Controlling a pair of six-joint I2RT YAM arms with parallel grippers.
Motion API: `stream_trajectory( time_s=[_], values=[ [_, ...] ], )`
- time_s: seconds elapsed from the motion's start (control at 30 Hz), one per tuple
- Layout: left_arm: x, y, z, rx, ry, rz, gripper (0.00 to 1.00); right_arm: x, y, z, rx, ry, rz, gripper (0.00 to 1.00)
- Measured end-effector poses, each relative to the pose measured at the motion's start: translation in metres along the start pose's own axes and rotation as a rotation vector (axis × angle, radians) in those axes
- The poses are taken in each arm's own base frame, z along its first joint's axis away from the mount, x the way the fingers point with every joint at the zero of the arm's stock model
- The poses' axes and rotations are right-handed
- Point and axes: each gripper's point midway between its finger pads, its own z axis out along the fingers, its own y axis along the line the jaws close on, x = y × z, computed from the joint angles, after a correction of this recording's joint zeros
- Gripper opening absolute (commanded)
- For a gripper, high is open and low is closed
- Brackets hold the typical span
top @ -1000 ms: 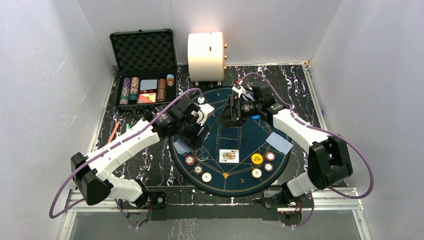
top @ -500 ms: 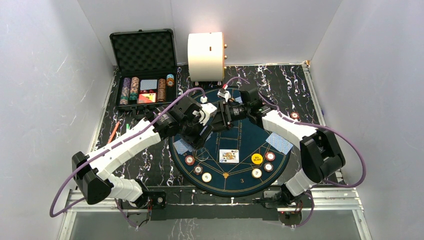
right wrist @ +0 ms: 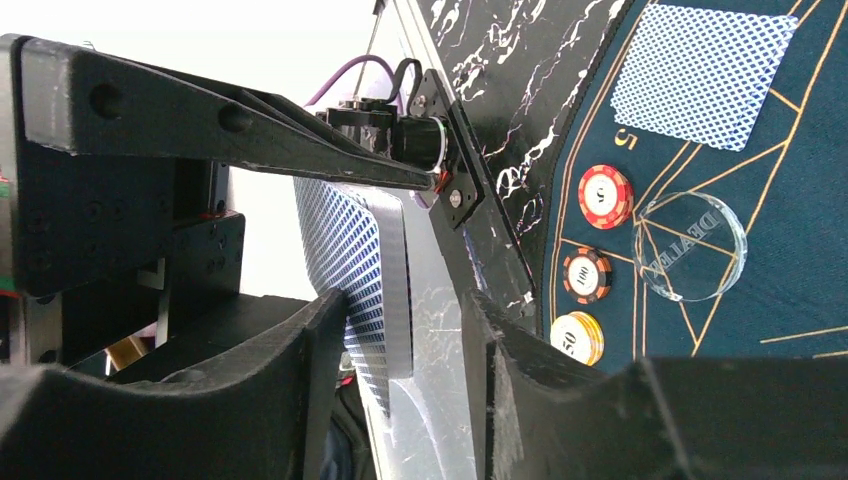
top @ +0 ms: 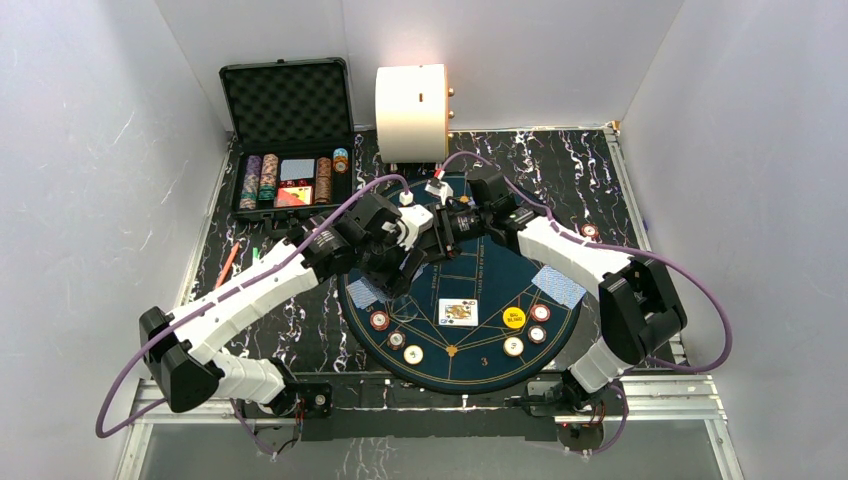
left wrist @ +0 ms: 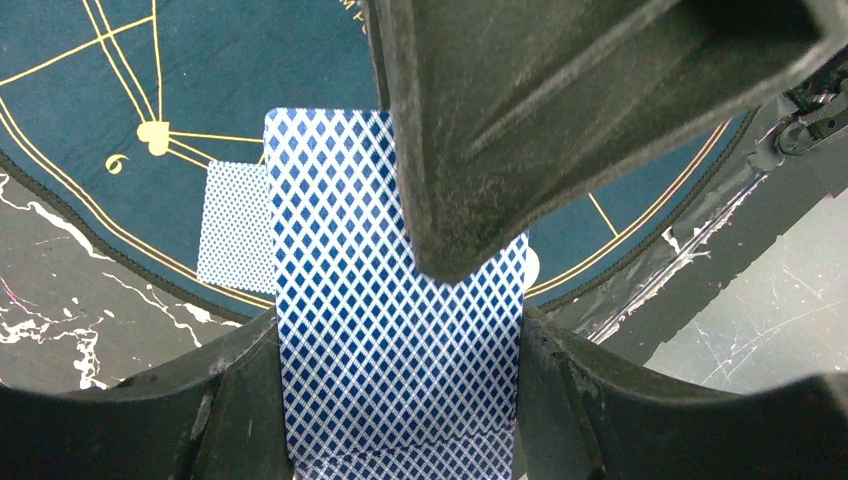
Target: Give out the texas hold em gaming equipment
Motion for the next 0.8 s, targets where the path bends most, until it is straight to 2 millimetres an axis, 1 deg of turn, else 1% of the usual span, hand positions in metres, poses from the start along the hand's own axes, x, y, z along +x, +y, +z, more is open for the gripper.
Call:
stream_trajectory(
  time_s=[0.13, 0.3, 0.73, 0.8],
  values=[
    [0.004, 0.000, 0.001, -0.001, 0.009, -0.001, 0.00, -0.001, -0.001, -0.001, 0.024, 0.000, 0.001, 0.46],
    [0.007, 0.001, 0.003, -0.001, 0.015, -0.002, 0.00, -0.003, -0.002, -0.002, 0.046, -0.003, -0.004, 0.45],
    [0.003, 0.000, -0.001, 0.001, -0.013, -0.002, 0.00, -0.010, 0.002, -0.006, 0.085, -0.013, -0.023, 0.47],
    [0.004, 0.000, -0.001, 0.001, -0.013, -0.001, 0.00, -0.011, 0.003, -0.006, 0.087, -0.015, -0.028, 0.50]
  ],
)
